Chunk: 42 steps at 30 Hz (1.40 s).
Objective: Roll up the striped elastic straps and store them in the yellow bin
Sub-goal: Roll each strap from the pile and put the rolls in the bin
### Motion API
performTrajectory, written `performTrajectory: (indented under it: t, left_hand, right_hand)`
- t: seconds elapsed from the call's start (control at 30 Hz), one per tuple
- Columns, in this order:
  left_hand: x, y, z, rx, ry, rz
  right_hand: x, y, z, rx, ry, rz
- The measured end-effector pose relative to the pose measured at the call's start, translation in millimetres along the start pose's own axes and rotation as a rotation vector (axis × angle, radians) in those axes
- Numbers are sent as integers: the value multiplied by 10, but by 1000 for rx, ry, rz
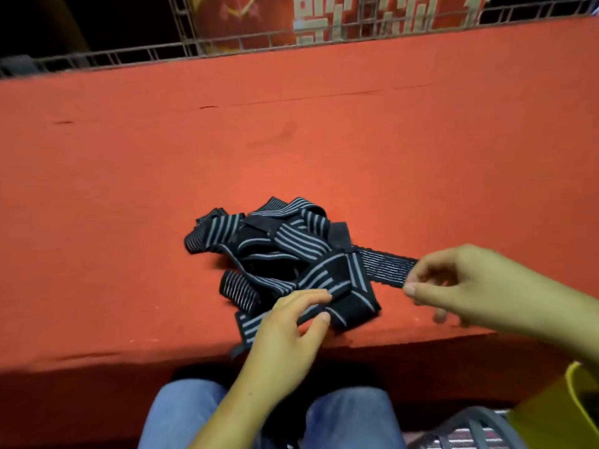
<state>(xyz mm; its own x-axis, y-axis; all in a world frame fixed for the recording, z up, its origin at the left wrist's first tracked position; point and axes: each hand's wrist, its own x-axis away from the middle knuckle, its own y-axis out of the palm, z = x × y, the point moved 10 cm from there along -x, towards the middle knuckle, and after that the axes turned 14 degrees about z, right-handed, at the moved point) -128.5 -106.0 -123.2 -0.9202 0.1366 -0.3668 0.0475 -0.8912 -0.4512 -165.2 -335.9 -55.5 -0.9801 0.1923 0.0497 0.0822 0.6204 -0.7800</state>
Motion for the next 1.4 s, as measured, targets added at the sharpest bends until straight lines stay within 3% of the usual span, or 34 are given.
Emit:
performTrajectory:
  t: [0.2,0.3,0.47,0.6,0.83,0.97,1.13,1.4]
  left_hand:
    - [-81,-521,-679,-81,-160,125]
    - [-34,-650,-968,-39,-323,102]
    - [64,-769,-1095,64,-439,92]
    - [157,-889,-1215,147,-486,108]
    - [192,-1049,-1393,201,-519,150]
    - [-9,-1157,-1477,166,-494,205]
    - [-320,-1020,-1646,201,-537,108]
    - [-496,-1177,-1825,212,-526,184]
  right_hand:
    - [-347,1140,-480,-162,-77,35]
    - [-486,1559,-576,-218,-10,93]
    - [-657,2060,-649,-226,74,130]
    - [-717,2214,-690,-170,87,194]
    - [-696,2245,-672,-355,135,283]
    - [-714,2211,-703,-368,91,259]
    - [-748,2268,-715,-330,73,184]
    - [-961,2331,-756,-342,68,200]
